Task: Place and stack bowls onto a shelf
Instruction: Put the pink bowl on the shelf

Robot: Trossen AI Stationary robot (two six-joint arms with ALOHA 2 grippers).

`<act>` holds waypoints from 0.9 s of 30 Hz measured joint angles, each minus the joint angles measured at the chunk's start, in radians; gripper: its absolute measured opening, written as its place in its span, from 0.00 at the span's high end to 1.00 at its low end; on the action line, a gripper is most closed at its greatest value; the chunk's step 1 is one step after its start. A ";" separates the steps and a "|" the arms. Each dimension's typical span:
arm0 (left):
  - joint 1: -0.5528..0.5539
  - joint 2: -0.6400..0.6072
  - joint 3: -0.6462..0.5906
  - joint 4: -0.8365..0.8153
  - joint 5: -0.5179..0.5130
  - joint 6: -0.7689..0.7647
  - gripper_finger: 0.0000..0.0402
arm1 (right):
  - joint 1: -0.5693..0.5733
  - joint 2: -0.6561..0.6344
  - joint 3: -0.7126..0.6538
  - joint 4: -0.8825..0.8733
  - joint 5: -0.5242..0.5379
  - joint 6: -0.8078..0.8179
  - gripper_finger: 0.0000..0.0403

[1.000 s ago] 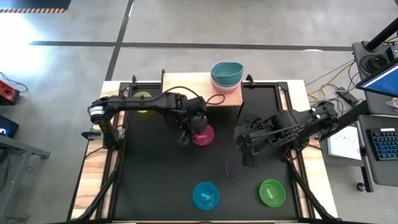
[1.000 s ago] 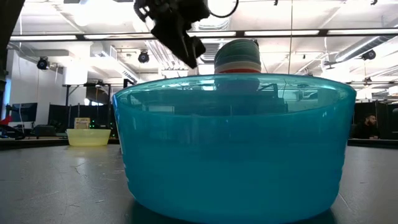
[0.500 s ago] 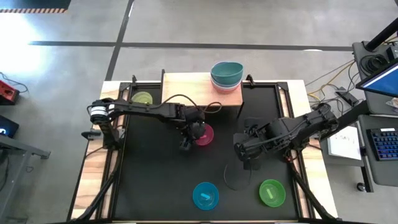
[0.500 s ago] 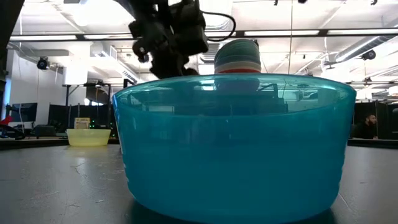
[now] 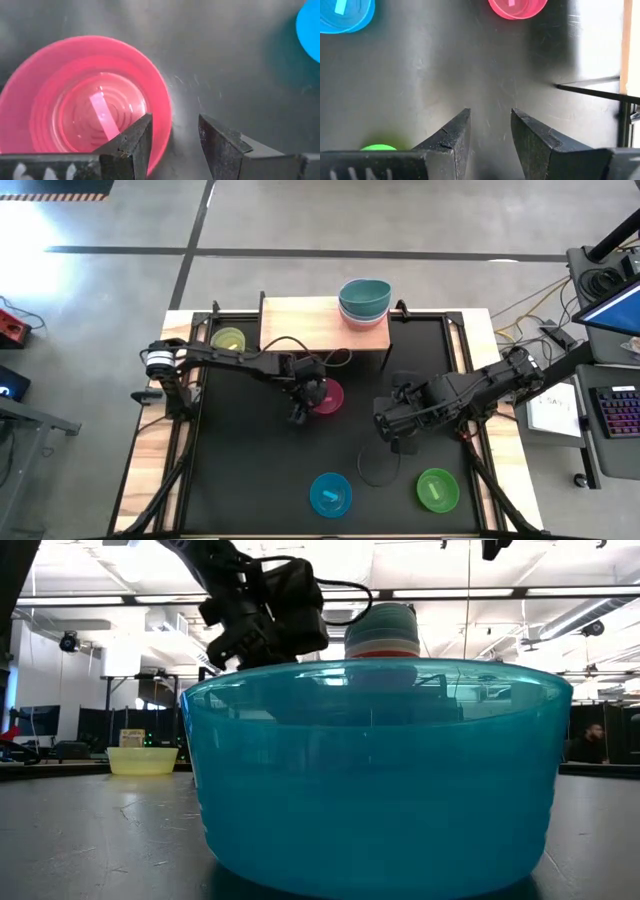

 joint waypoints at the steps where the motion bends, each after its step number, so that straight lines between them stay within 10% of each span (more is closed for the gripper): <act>1: 0.000 0.000 -0.009 0.029 0.000 -0.001 0.65 | 0.000 0.000 0.000 0.005 0.000 0.000 0.68; 27: 0.000 0.136 0.006 0.101 0.004 -0.079 0.78 | 0.000 0.000 0.000 0.028 0.000 0.000 0.68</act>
